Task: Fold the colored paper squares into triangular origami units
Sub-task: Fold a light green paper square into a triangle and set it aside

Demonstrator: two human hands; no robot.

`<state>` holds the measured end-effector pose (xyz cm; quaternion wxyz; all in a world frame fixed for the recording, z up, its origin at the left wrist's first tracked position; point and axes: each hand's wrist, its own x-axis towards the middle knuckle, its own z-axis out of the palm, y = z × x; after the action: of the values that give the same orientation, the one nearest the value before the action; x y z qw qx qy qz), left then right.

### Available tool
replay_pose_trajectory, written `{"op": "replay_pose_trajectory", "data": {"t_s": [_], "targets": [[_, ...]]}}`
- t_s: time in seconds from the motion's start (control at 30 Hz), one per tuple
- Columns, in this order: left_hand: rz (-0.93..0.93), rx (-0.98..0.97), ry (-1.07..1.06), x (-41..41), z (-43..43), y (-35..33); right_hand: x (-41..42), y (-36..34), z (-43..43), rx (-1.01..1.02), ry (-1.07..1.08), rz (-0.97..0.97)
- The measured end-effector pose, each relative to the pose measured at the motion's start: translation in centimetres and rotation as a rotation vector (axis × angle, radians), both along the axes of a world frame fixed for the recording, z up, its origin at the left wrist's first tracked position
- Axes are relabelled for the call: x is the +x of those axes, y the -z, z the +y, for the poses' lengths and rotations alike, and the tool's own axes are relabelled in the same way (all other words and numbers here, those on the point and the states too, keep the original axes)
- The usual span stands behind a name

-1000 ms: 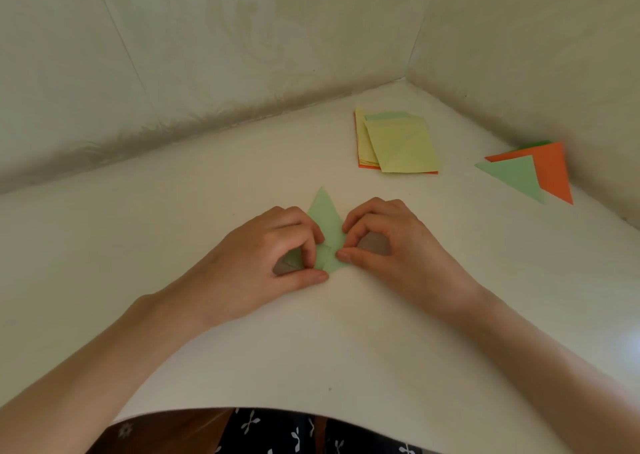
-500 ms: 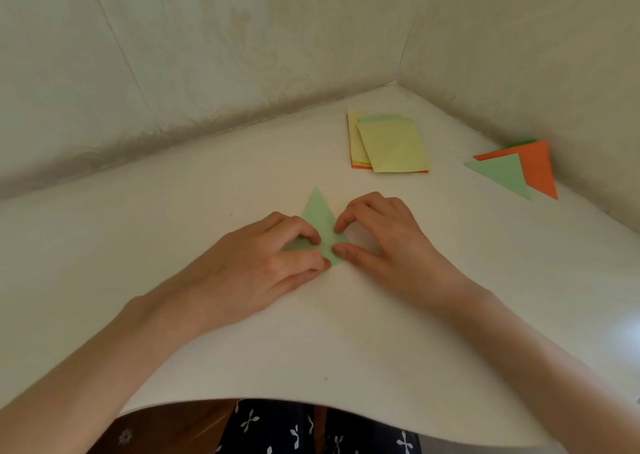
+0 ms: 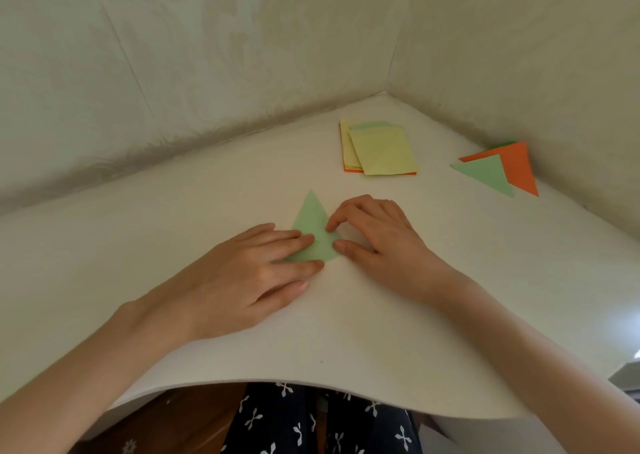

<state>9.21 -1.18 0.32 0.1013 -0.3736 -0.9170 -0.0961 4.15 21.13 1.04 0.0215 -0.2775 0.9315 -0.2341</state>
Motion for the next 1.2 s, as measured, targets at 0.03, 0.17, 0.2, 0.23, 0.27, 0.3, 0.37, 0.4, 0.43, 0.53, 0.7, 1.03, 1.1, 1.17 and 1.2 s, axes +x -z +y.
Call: {"op": "replay_pose_trajectory", "data": {"t_s": [0.03, 0.17, 0.2, 0.23, 0.27, 0.3, 0.37, 0.4, 0.43, 0.53, 0.7, 1.03, 1.1, 1.17, 1.2], "targets": [[-0.026, 0.025, 0.002, 0.0, -0.1, -0.2, 0.0, 0.0, 0.0, -0.002, -0.002, -0.004], [-0.059, 0.096, -0.015, 0.2, -0.2, 0.0, -0.1, 0.0, 0.0, -0.016, -0.013, -0.022], [-0.061, 0.100, -0.022, 0.3, -0.1, 0.2, -0.1, 0.0, 0.0, -0.017, -0.011, -0.021], [-0.068, 0.110, -0.027, 0.3, -0.1, 0.3, -0.1, 0.0, 0.0, -0.016, -0.007, -0.018], [-0.076, 0.119, -0.028, 0.4, -0.1, 0.3, -0.1, 0.0, 0.0, -0.013, -0.004, -0.013], [-0.085, 0.124, -0.027, 0.3, -0.2, 0.3, -0.1, 0.0, -0.1, -0.008, -0.006, -0.010], [-0.102, 0.124, -0.025, 0.2, -0.3, 0.2, -0.1, -0.1, 0.0, -0.006, -0.018, -0.020], [-0.116, 0.128, -0.025, 0.2, -0.3, 0.2, -0.2, -0.1, 0.1, -0.009, -0.027, -0.031], [-0.129, 0.137, -0.026, 0.2, -0.4, 0.3, -0.3, 0.0, 0.2, -0.014, -0.037, -0.036], [-0.154, 0.143, -0.029, 0.4, -0.3, 0.4, -0.1, 0.2, 0.5, -0.073, -0.064, 0.029], [-0.102, 0.102, -0.013, 0.4, -0.2, 0.3, 0.8, 0.2, 0.8, -0.152, -0.149, 0.352], [-0.260, 0.513, -0.116, -2.0, -0.5, 0.4, 0.4, 0.4, 0.3, -0.088, -0.183, 0.249], [-0.210, 0.473, -0.118, -2.1, -0.4, 0.4, 0.4, 0.4, 0.3, -0.095, -0.175, 0.228], [-0.179, 0.455, -0.108, -2.0, -0.3, 0.4, 0.4, 0.5, 0.2, -0.094, -0.166, 0.248], [-0.178, 0.465, -0.107, -1.9, -0.3, 0.3, 0.3, 0.5, 0.2, -0.094, -0.162, 0.269]]}}
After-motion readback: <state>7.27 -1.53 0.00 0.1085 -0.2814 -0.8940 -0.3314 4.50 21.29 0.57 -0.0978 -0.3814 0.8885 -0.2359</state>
